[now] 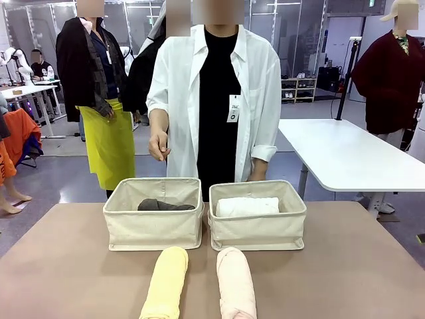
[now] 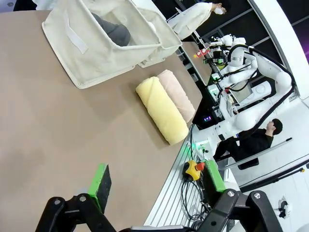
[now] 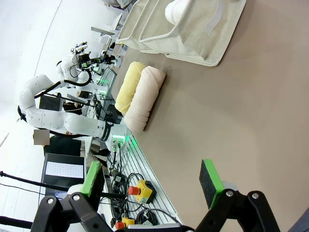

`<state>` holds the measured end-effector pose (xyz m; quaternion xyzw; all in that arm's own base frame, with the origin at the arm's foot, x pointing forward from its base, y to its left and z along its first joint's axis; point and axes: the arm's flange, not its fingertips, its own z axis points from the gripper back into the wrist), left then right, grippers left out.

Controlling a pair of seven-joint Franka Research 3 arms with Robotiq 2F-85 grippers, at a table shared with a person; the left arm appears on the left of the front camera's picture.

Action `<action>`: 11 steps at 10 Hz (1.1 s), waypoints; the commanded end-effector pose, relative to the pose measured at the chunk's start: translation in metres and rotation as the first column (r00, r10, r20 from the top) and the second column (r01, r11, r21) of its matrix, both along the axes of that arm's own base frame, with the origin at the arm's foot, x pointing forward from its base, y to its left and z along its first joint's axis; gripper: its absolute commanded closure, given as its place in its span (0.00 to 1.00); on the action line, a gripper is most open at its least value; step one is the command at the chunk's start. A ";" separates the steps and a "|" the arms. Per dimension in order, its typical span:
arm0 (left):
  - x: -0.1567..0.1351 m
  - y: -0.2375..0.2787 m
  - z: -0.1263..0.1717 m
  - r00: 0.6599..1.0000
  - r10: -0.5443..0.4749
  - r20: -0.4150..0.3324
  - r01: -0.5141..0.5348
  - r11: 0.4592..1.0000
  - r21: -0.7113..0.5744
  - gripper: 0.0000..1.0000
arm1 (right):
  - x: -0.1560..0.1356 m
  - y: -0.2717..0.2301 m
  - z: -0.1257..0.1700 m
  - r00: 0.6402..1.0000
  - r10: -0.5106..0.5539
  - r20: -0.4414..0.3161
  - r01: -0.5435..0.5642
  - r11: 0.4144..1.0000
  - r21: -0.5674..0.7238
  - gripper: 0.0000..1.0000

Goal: Divide the towels into two baskets.
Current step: Pick up one hotel-folded towel from the bottom of the table and place it in the Fabric basket indicated by the person.

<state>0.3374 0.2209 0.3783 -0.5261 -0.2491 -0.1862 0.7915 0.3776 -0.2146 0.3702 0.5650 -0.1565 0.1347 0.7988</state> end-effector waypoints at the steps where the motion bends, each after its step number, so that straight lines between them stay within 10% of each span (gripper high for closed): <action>1: -0.004 0.000 0.003 1.000 0.004 0.024 -0.004 1.000 -0.019 0.04 | -0.001 0.003 0.000 1.000 -0.016 0.022 0.016 1.000 0.001 0.00; 8: 0.000 0.000 0.000 1.000 0.000 0.000 0.000 1.000 0.000 0.04 | -0.001 0.003 0.000 1.000 -0.016 0.022 0.016 1.000 0.001 0.00; 11: 0.003 -0.097 0.021 0.994 -0.004 -0.112 0.020 0.990 0.140 0.04 | -0.001 0.003 0.000 1.000 -0.016 0.022 0.016 1.000 0.001 0.00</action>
